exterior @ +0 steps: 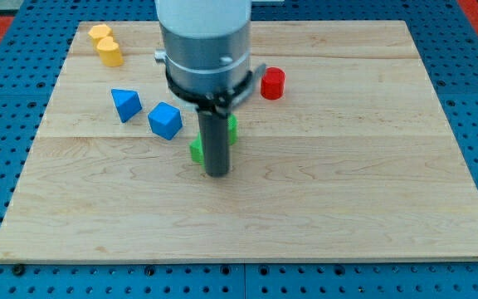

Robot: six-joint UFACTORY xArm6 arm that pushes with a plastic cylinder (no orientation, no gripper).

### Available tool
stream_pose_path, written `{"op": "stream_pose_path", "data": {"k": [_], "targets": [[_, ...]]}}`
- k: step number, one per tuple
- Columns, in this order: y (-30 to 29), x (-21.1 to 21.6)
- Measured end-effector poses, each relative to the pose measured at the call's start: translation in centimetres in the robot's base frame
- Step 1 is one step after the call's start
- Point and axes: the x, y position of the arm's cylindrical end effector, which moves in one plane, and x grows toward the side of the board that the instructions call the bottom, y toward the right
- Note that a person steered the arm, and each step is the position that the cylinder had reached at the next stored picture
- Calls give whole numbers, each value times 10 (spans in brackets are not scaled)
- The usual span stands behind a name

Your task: Slide the green circle closer to green star

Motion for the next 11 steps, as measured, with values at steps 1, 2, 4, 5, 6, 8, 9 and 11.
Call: {"op": "stream_pose_path", "data": {"k": [1, 2, 4, 5, 6, 8, 9, 11], "targets": [[-8, -46], [31, -42], [148, -30], [101, -57], [30, -62], [79, -59], [83, -59], [87, -59]]}}
